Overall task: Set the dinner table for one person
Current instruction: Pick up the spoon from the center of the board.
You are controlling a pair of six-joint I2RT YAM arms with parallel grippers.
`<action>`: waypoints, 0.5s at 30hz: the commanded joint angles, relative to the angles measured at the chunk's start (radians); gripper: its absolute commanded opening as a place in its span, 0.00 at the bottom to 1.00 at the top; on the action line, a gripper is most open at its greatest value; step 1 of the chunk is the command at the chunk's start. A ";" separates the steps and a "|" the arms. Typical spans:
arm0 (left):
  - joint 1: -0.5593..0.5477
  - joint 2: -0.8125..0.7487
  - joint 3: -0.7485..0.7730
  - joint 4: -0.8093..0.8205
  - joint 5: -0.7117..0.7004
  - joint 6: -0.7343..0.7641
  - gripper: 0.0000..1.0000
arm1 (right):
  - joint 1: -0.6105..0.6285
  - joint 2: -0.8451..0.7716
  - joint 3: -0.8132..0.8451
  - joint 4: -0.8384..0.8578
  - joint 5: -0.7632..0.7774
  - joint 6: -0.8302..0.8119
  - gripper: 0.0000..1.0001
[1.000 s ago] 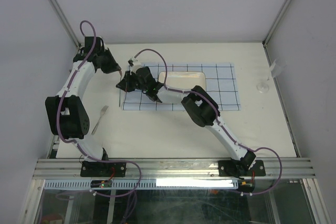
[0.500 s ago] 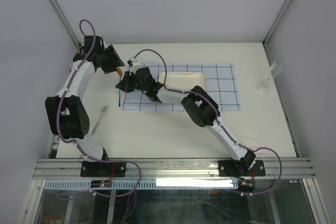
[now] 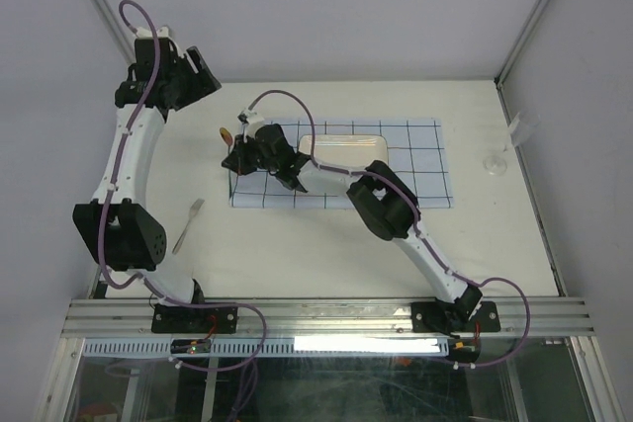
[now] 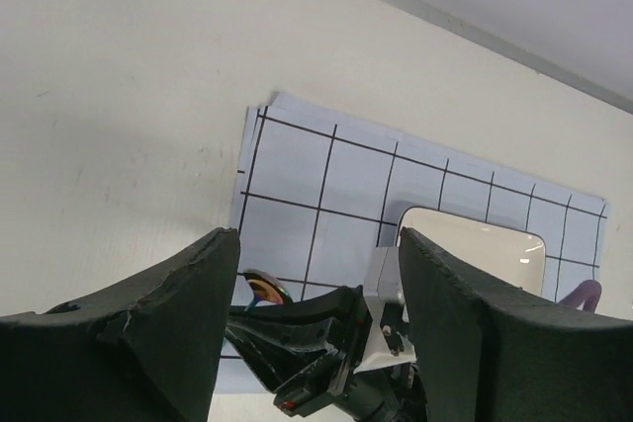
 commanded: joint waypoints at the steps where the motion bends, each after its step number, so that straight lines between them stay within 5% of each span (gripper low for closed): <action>1: -0.008 -0.100 0.047 -0.015 -0.096 0.041 0.68 | 0.006 -0.130 0.001 -0.045 0.034 -0.075 0.00; 15: -0.005 -0.146 0.004 -0.005 -0.151 0.073 0.72 | 0.006 -0.252 0.022 -0.107 0.081 -0.136 0.00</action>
